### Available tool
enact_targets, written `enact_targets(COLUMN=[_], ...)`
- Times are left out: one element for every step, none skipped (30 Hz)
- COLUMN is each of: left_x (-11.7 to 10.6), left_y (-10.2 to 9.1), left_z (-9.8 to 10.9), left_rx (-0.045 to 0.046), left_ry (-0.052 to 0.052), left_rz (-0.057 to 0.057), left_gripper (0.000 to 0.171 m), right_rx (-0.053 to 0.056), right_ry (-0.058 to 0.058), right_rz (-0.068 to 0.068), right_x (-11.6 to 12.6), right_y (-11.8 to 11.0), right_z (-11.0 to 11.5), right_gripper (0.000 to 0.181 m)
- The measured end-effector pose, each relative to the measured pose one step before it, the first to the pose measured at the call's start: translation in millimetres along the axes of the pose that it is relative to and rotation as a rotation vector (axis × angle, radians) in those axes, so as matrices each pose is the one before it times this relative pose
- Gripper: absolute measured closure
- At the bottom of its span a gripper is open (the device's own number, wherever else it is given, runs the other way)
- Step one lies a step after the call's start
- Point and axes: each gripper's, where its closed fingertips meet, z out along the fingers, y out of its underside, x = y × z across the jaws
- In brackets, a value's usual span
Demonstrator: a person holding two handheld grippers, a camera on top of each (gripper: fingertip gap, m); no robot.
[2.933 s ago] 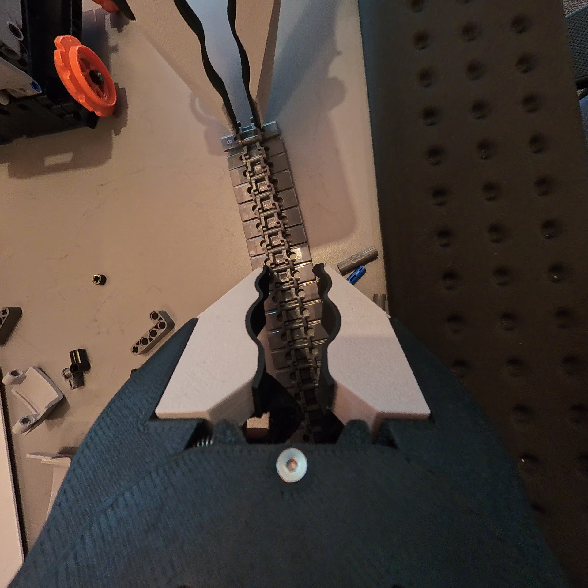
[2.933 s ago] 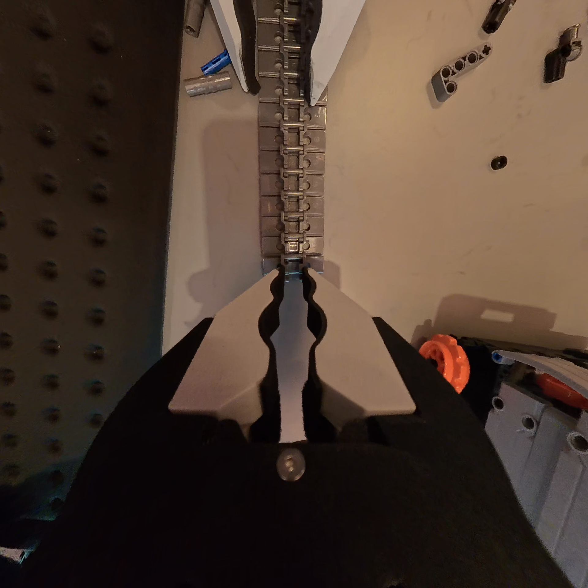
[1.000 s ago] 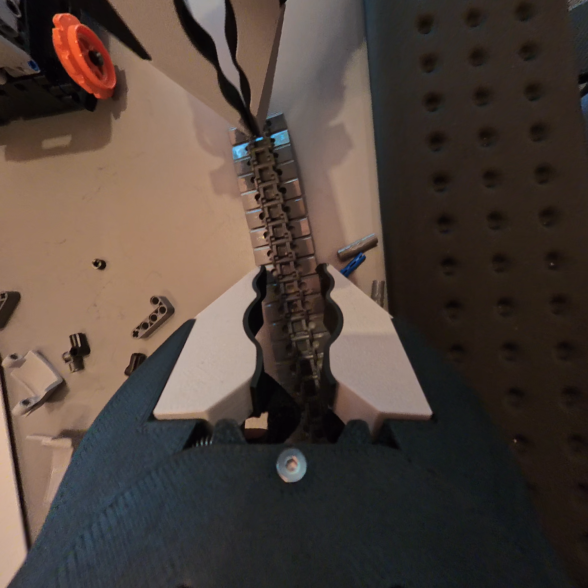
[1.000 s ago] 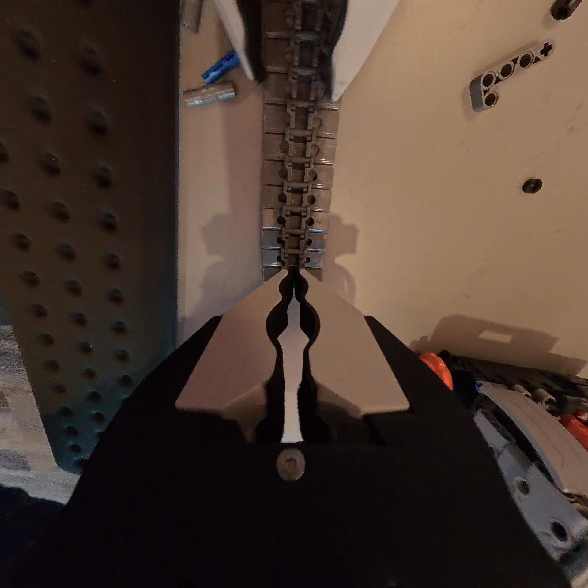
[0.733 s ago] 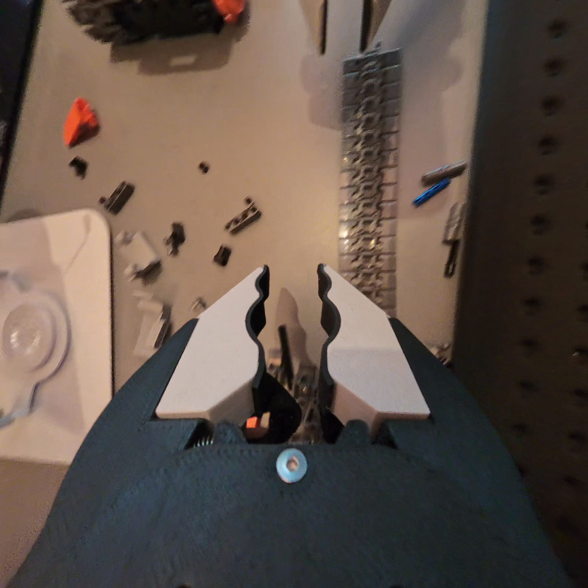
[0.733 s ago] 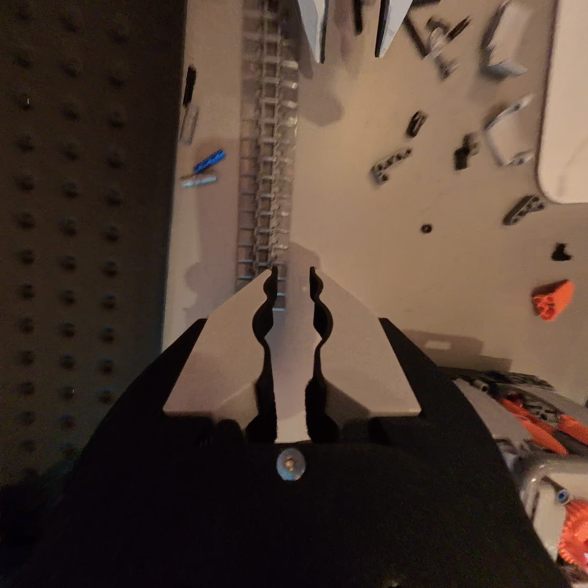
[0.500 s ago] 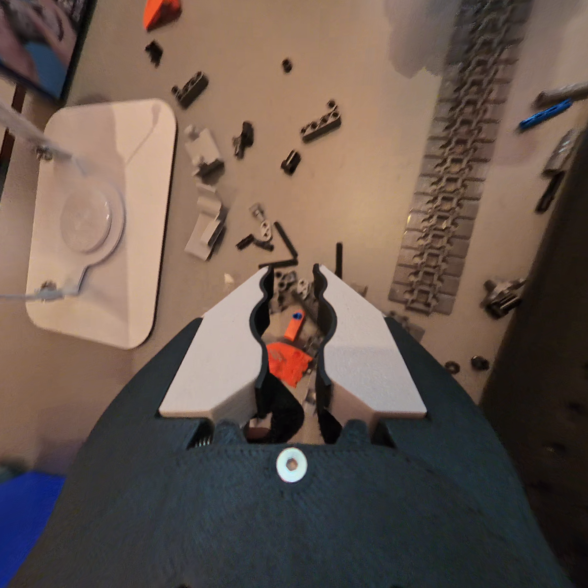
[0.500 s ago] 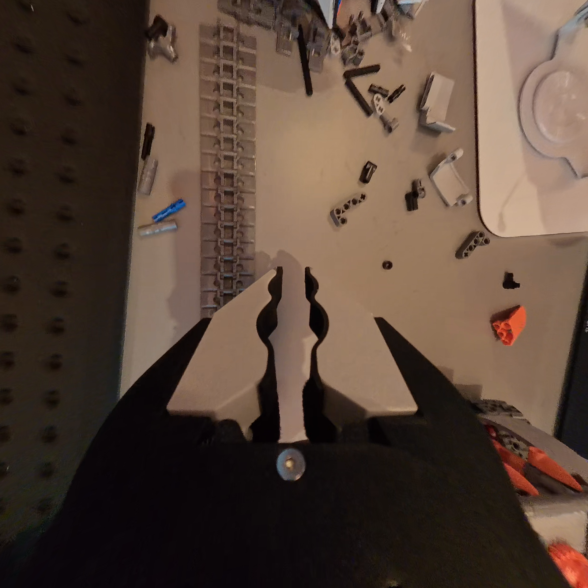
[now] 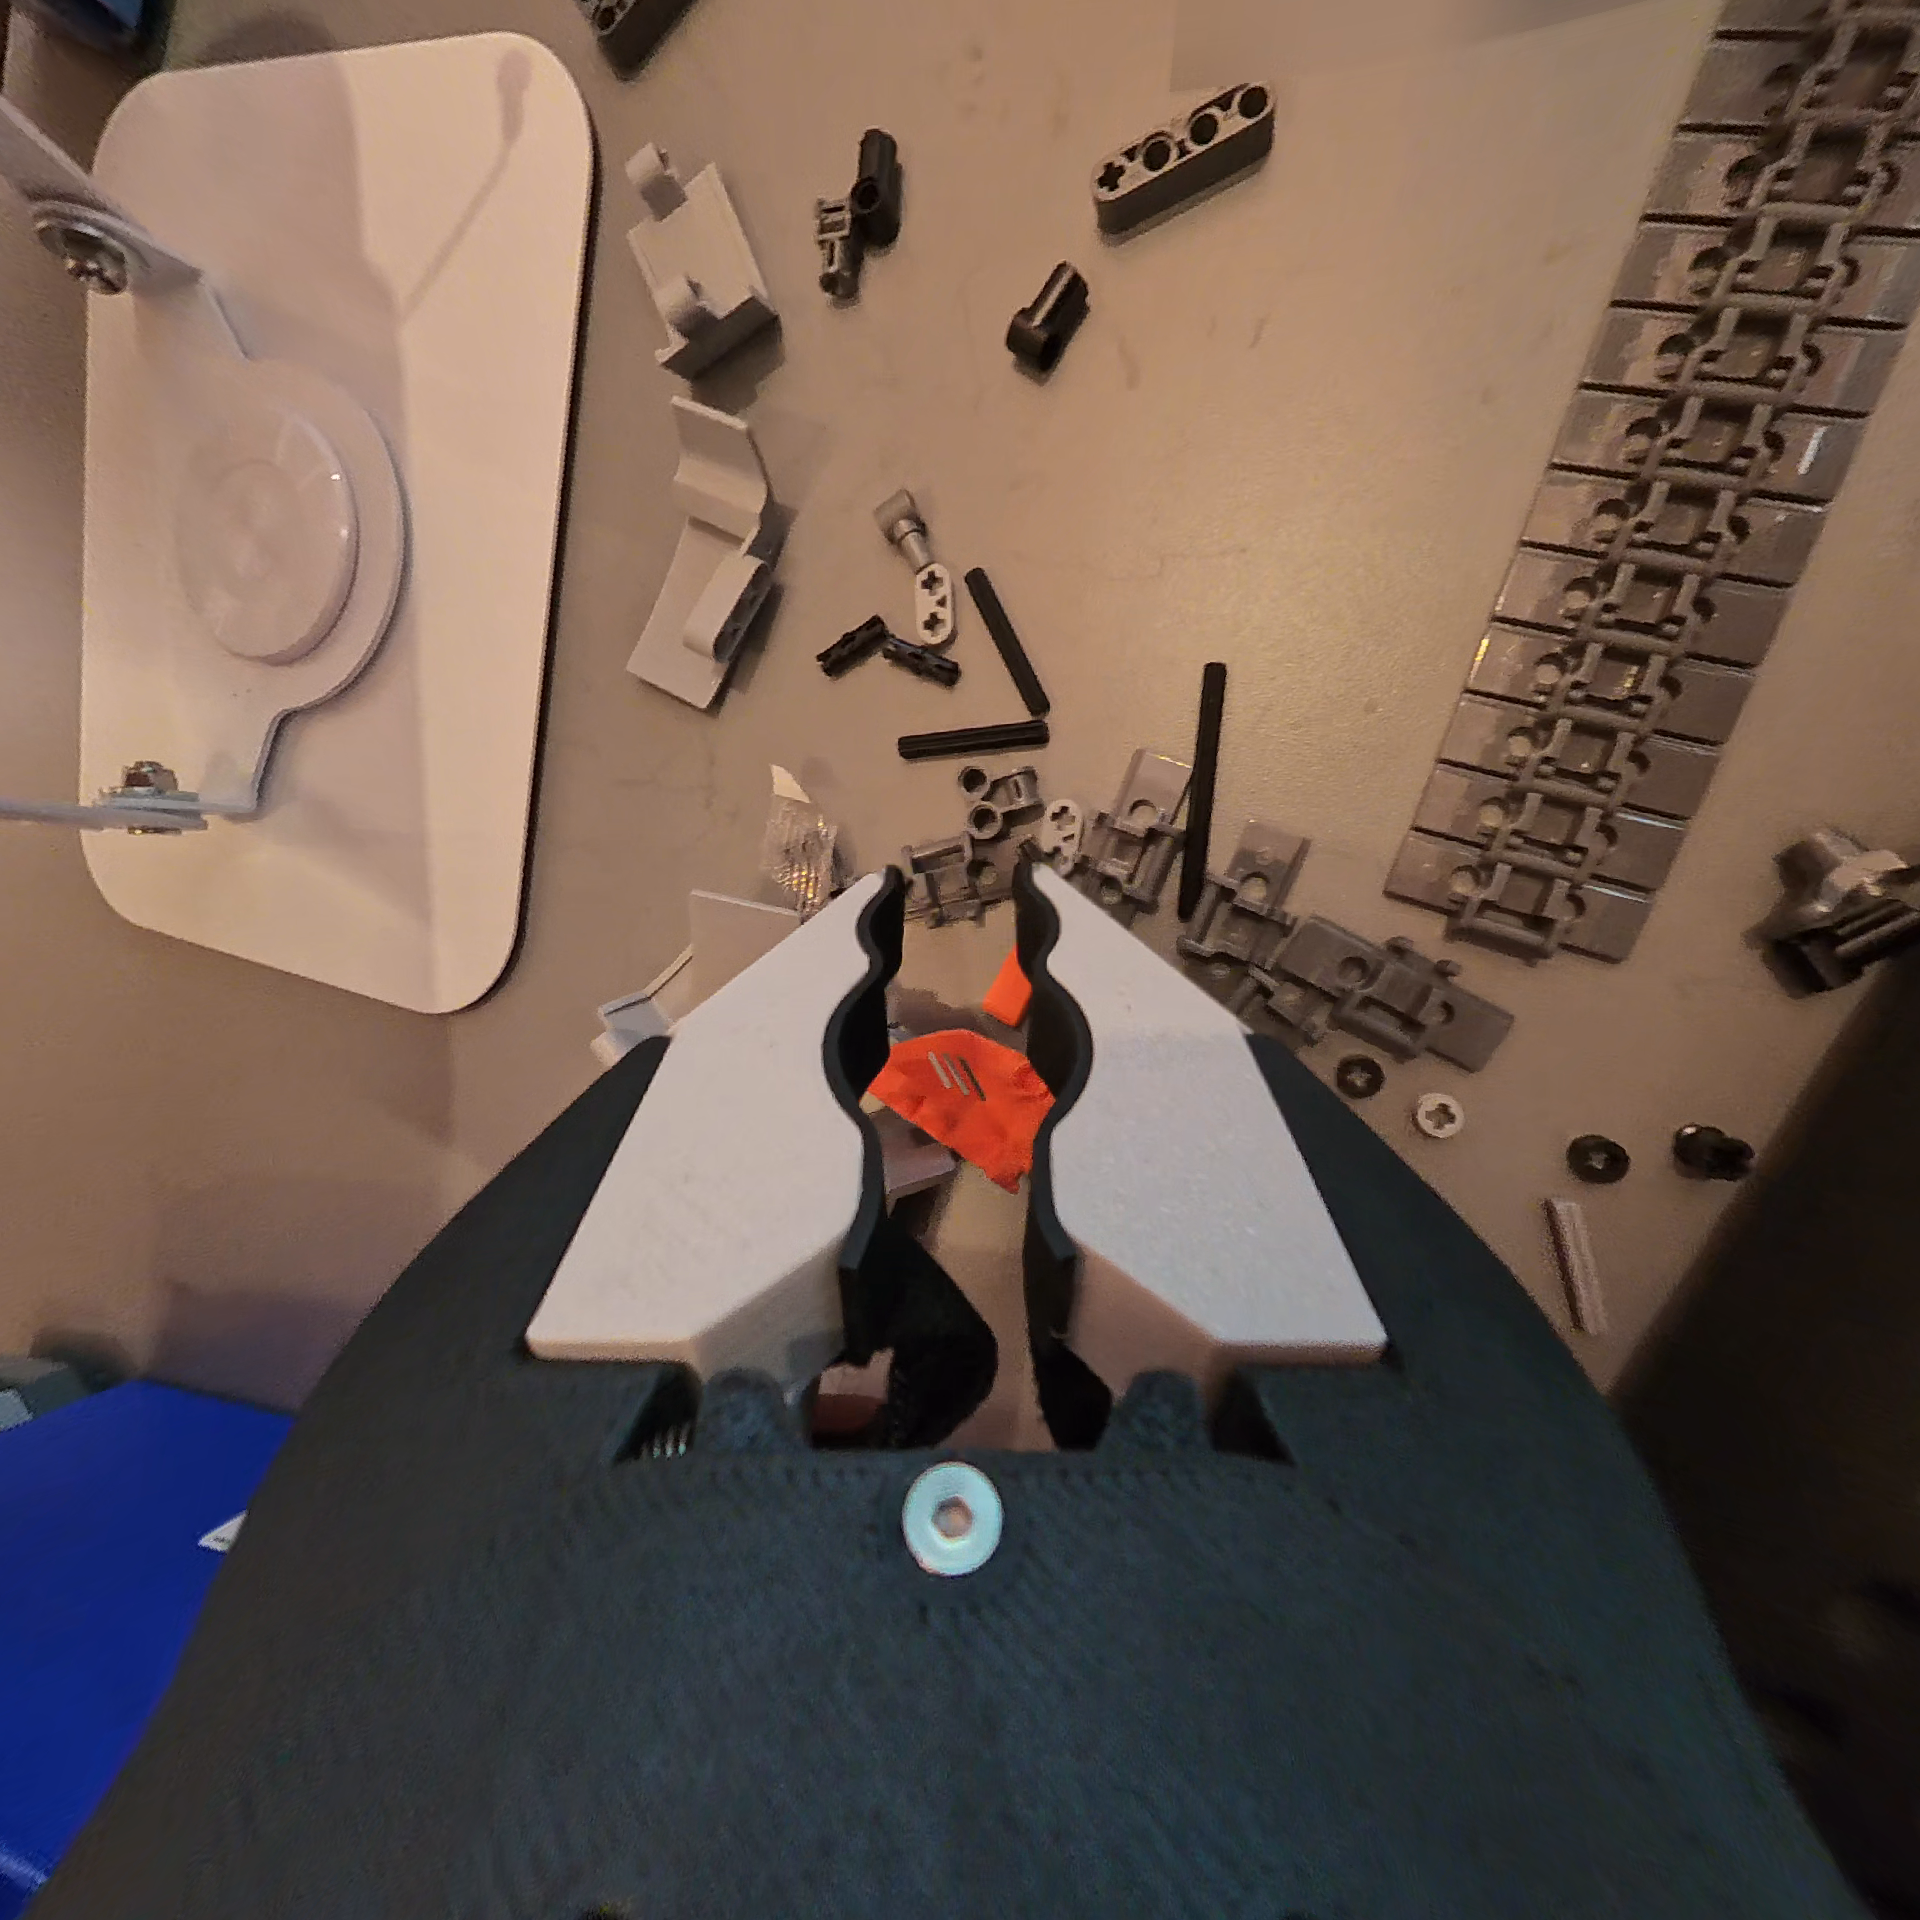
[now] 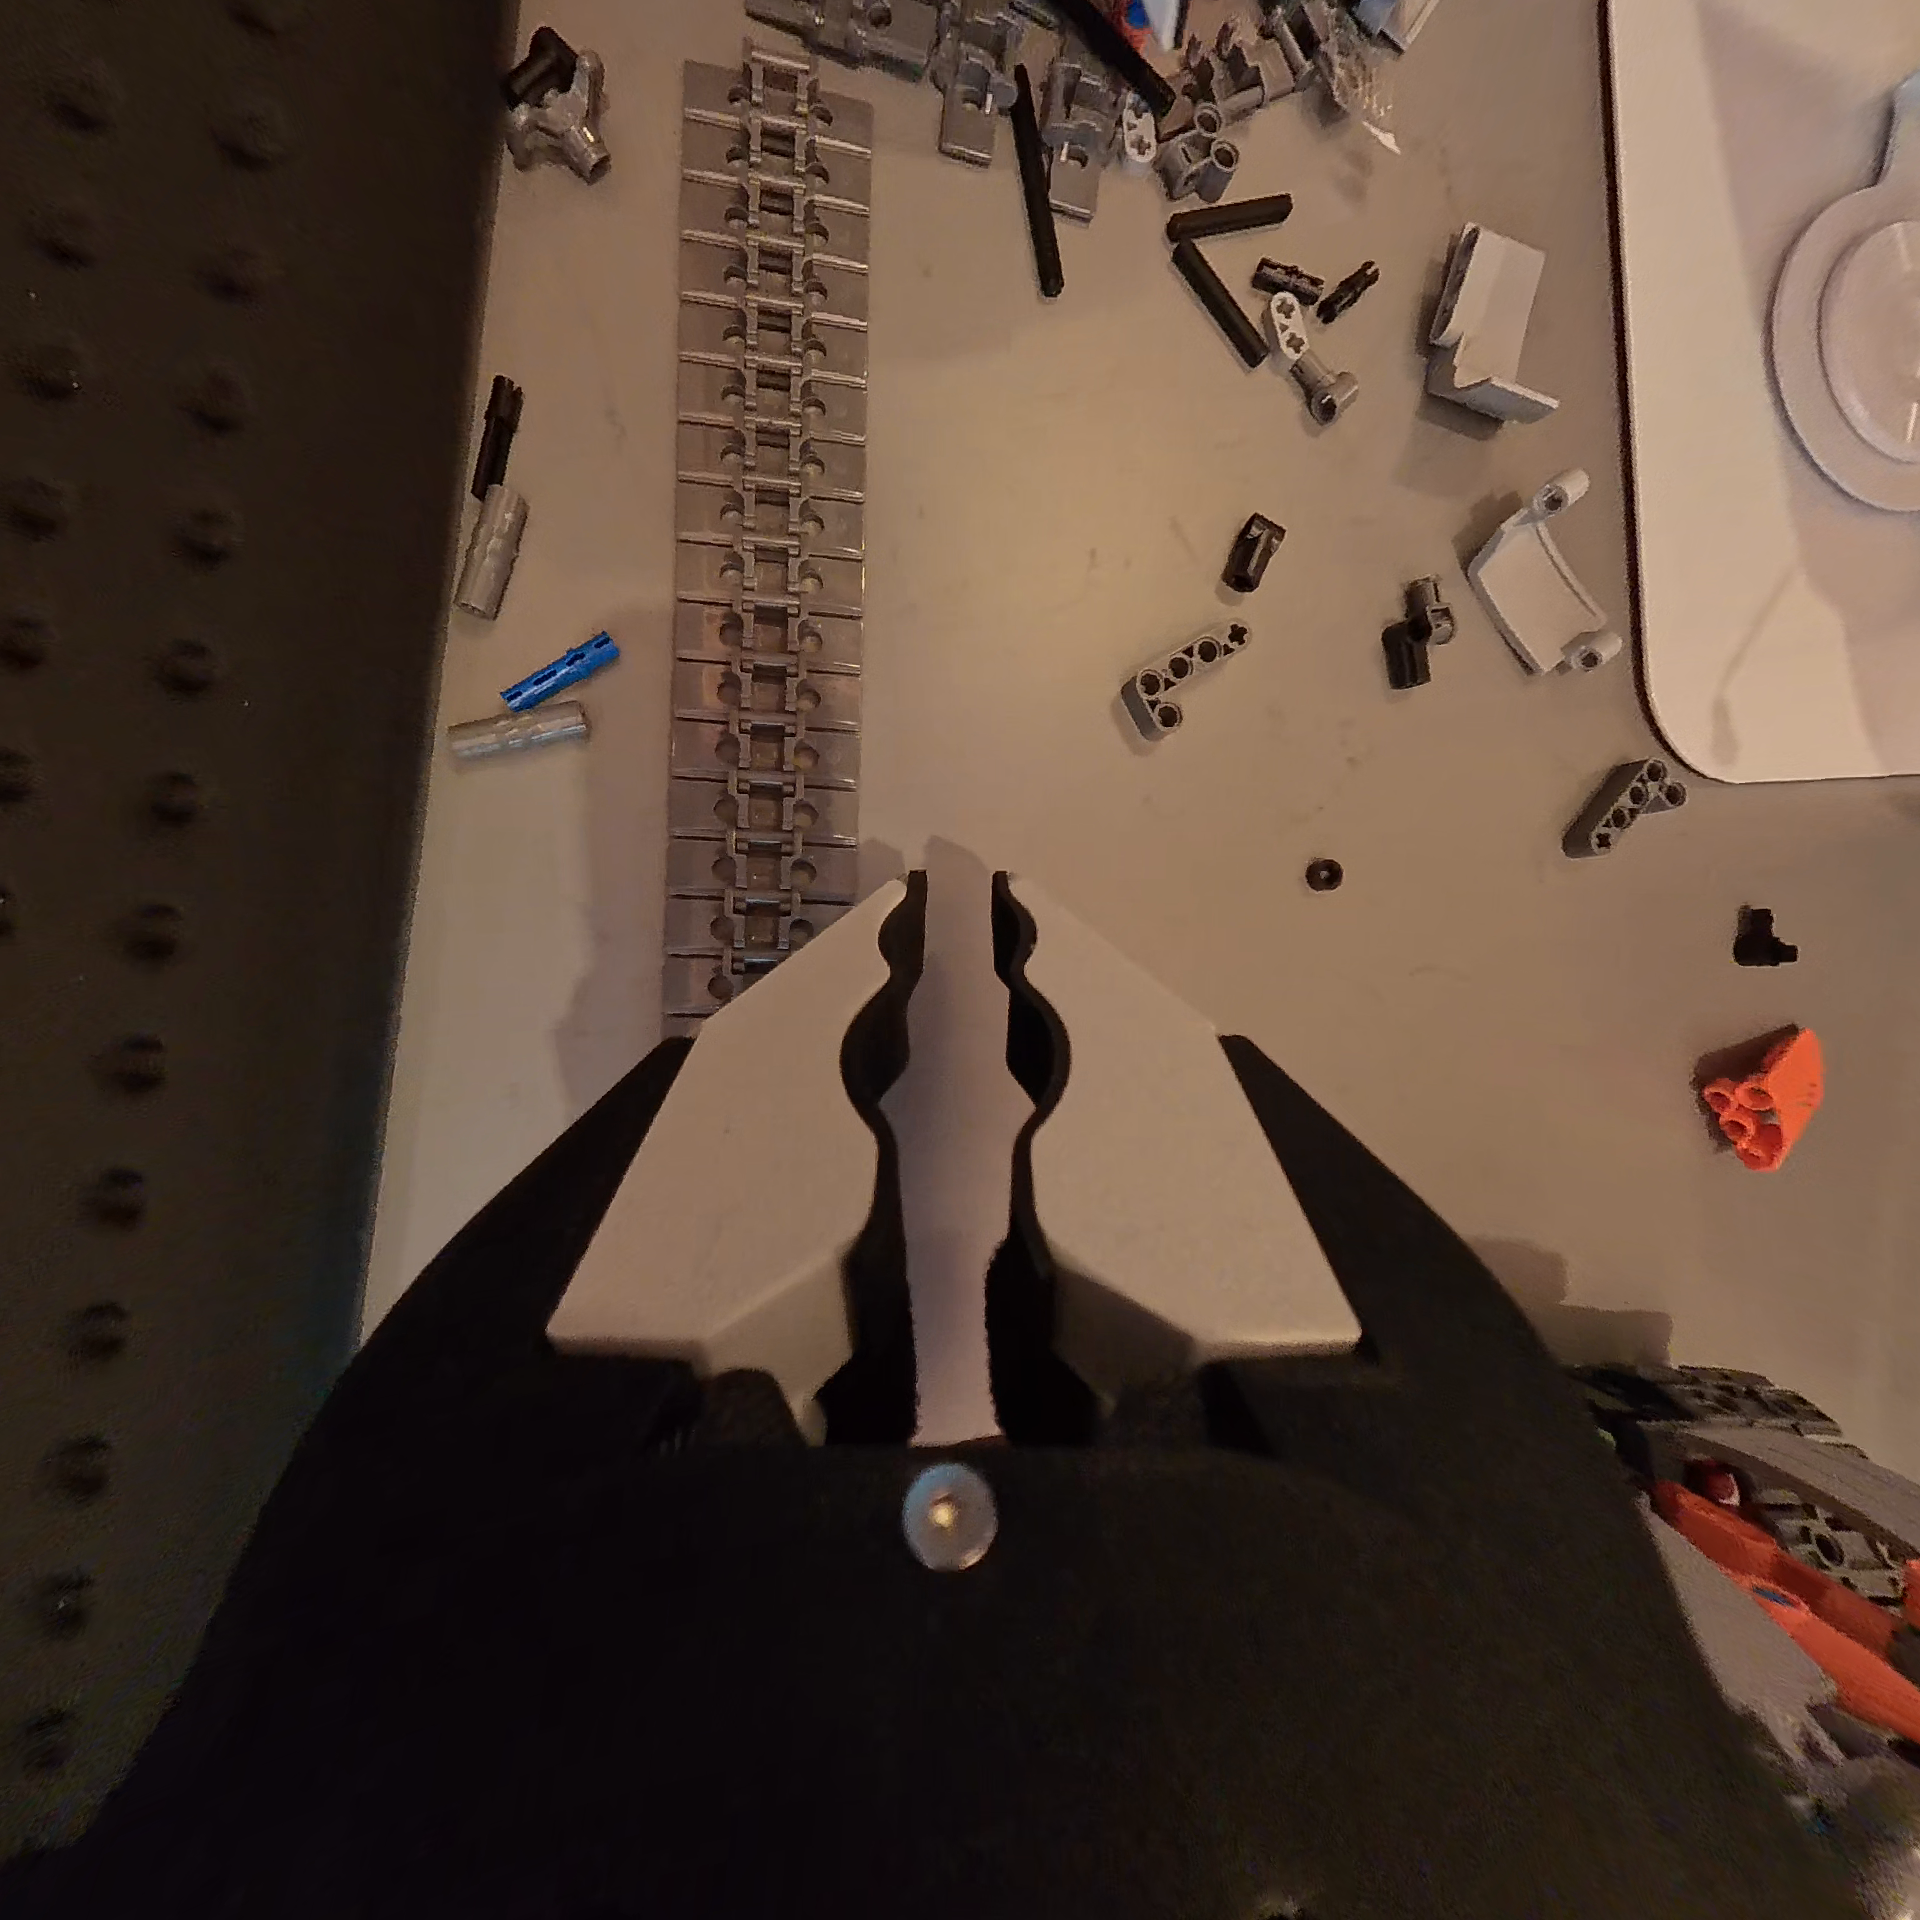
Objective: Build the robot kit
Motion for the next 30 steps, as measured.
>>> enact_targets(left_x=[-2.11,-1.59,-0.94,-1.12,-0.3,1.18,1.24,0.17,-0.29,-0.28,0.07,0.04,0.03,-0.31,-0.85,-0.66,-0.02,-0.68,-0.81,0.3,0.28,-1.55,-1.67,-1.09,0.42,2.34,4.73,5.42,7.1,9.05], left_y=[0.89,2.11,3.08,2.39,1.41,0.69,-0.17,-0.6,-0.61,-0.64,-1.0,-0.86,-0.34,-0.27,-0.46,-0.67,-0.6,-0.98,-2.06,-2.94,-3.19,-3.38,-2.97,-3.68,-5.11,-7.05,-8.68,-9.51,-10.57,-11.89], left_z=[0.76,1.39,1.92,2.13,2.01,1.63,0.94,0.55,0.63,0.76,0.72,0.47,0.2,0.24,0.5,0.51,0.07,-0.66,-1.38,-2.05,-2.46,-2.82,-3.21,-3.83,-3.77,-3.19,-1.82,-0.33,1.32,2.93], left_rx=[-0.0046,-0.01241,-0.01654,-0.01294,-0.00792,-0.00294,0.00157,0.00361,0.00188,0.00183,0.00325,0.0037,0.00123,0.00091,0.00148,0.00145,0.00118,0.00454,0.01046,0.01535,0.01662,0.01558,0.01233,0.01401,0.01797,0.02248,0.0238,0.02019,0.01645,0.01811], left_ry=[-0.0062,-0.0043,-0.0027,-0.0046,0.0026,0.0109,0.0102,0.0037,0.0027,0.001,0.0012,-0.0002,0.0012,-0.002,-0.0049,-0.0052,-0.0029,-0.0068,-0.0048,0.0018,-0.0003,-0.0134,-0.0141,-0.0122,-0.006,0.0009,0.0105,0.0089,0.0154,0.023], left_rz=[-0.0118,-0.0087,-0.0002,-0.0003,-0.0059,-0.0047,0.0003,-0.0014,-0.0055,-0.004,0.001,0.0022,0.0006,0.0007,0.0004,0.0015,0.0043,0.0051,-0.0003,-0.0016,0.0016,0.0042,0.0014,0.001,0.0034,0.0075,0.0112,0.0166,0.0206,0.0254], left_gripper=[0.151,0.151,0.151,0.152,0.152,0.152,0.155,0.156,0.157,0.158,0.16,0.161,0.161,0.161,0.161,0.161,0.161,0.161,0.161,0.161,0.162,0.162,0.161,0.161,0.161,0.161,0.161,0.161,0.161,0.161], right_rx=[0.0003,0.0008,0.0003,-0.0002,0.0001,0.0012,0.0022,0.0025,0.002,0.0013,0.0003,0.0012,0.0027,0.0028,0.0022,0.0013,0.0008,0.0015,0.0028,0.0034,0.0023,0.0022,0.0024,0.0008,0.0005,0.0016,0.0009,-0.0009,-0.0013,0.0002], right_ry=[-0.0018,-0.0023,-0.0023,-0.001,-0.0002,-0.0009,-0.0017,-0.0009,0.0001,0.0014,0.0022,0.0021,0.0025,0.0029,0.0021,0.0023,0.0043,0.0039,0.0031,0.0046,0.0036,0.0015,0.0017,0.0025,0.0024,0.0013,-0.0007,-0.0036,0.0002,0.0072], right_rz=[-0.0023,-0.0017,-0.0023,-0.0031,-0.0023,-0.0013,-0.0014,-0.0017,-0.0014,-0.0008,-0.0004,-0.0004,0.0002,0.0013,0.0016,0.0009,0.0004,0.0015,0.0025,0.0025,0.0027,0.0022,0.0013,0.0021,0.0043,0.0057,0.006,0.0068,0.0058,0.0056], right_x=[-0.67,-0.7,-0.58,-0.46,-0.24,-0.42,-0.64,-0.47,-0.36,0.09,0.18,0.29,0.41,0.51,0.49,0.54,0.69,0.78,0.72,1.01,0.8,0.45,0.43,0.56,0.76,0.61,0.27,-0.12,0.3,1.43], right_y=[-0.06,-0.27,-0.31,-0.1,-0.03,-0.12,-0.13,-0.28,-0.21,-0.19,0.07,0.1,-0.12,-0.06,0.15,0.19,0.37,0.39,0.13,0.16,0.34,0.35,0.25,0.52,0.58,0.66,0.86,1.26,1.35,1.27], right_z=[0.5,0.53,0.58,0.31,0.18,-0.04,-0.2,-0.35,-0.38,-0.43,-0.46,-0.71,-0.95,-0.96,-0.94,-0.96,-1.11,-1.34,-1.29,-1.43,-1.3,-1.33,-1.3,-1.31,-1.48,-1.56,-1.44,-1.68,-1.78,-1.98], right_gripper=[0.171,0.171,0.171,0.171,0.171,0.171,0.171,0.171,0.171,0.172,0.172,0.172,0.172,0.172,0.172,0.172,0.172,0.172,0.173,0.173,0.173,0.173,0.173,0.173,0.173,0.173,0.172,0.172,0.172,0.172])
